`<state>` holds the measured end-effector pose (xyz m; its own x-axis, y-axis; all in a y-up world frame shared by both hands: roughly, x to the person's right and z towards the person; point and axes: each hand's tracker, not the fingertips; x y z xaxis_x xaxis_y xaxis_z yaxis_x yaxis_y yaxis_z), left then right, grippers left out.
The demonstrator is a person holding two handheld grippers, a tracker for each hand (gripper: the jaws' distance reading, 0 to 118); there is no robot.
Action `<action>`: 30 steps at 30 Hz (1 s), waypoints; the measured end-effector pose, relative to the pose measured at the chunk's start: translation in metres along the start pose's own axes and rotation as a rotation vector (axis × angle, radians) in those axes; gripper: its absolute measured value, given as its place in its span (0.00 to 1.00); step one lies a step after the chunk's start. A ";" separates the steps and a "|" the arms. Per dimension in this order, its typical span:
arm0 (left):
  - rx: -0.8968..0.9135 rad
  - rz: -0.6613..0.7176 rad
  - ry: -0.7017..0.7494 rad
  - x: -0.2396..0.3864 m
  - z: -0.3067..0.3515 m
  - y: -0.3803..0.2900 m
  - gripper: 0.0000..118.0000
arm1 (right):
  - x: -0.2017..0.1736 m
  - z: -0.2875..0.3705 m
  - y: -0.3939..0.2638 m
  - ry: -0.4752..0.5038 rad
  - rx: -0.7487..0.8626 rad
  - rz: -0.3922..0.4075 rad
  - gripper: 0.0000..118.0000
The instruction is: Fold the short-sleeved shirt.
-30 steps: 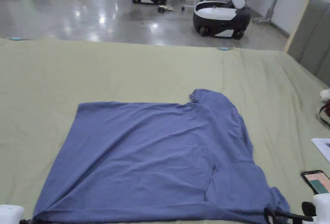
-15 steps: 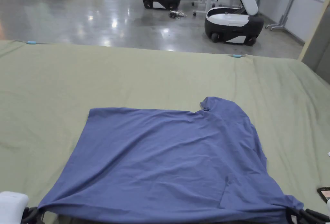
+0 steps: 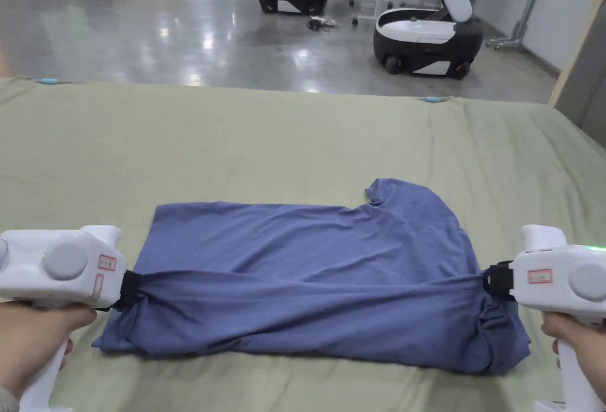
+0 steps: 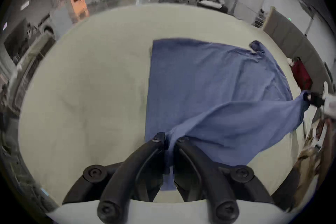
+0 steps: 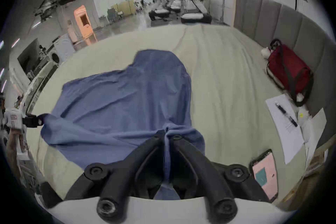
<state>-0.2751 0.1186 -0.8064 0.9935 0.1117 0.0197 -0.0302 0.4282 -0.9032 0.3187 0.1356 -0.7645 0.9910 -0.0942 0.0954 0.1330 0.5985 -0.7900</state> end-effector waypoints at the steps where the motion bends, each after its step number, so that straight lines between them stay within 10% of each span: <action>1: -0.024 0.047 -0.008 -0.004 -0.011 0.010 0.06 | 0.002 -0.011 0.002 -0.005 -0.021 -0.020 0.07; 5: -0.043 0.121 -0.013 -0.006 -0.018 0.000 0.07 | 0.005 -0.034 -0.001 -0.004 -0.064 -0.062 0.17; 8: 0.041 0.188 -0.053 -0.009 0.001 -0.012 0.80 | 0.005 -0.012 -0.008 -0.029 0.012 -0.040 0.74; 17: 0.716 -0.037 -0.007 0.035 0.128 -0.163 0.82 | -0.044 0.134 -0.119 0.103 0.565 0.060 0.74; 19: 0.787 -0.048 0.045 0.044 0.140 -0.198 0.76 | -0.057 0.159 -0.143 0.108 0.622 0.044 0.65; 20: 0.785 -0.038 0.045 0.047 0.146 -0.210 0.59 | -0.061 0.164 -0.153 0.098 0.657 0.029 0.46; 21: 0.759 -0.038 0.061 0.048 0.145 -0.216 0.20 | -0.065 0.166 -0.160 0.057 0.675 0.037 0.17; 22: 0.727 -0.058 0.117 0.050 0.146 -0.222 0.01 | -0.071 0.167 -0.165 0.011 0.683 0.061 0.10; 30: 0.441 -0.070 0.098 0.013 0.111 -0.179 0.02 | -0.083 0.162 -0.177 0.051 0.624 0.102 0.10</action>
<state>-0.2690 0.1428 -0.5964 0.9999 -0.0070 0.0145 0.0146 0.7748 -0.6321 0.2162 0.1661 -0.5350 0.9992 -0.0409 -0.0025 0.0384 0.9561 -0.2905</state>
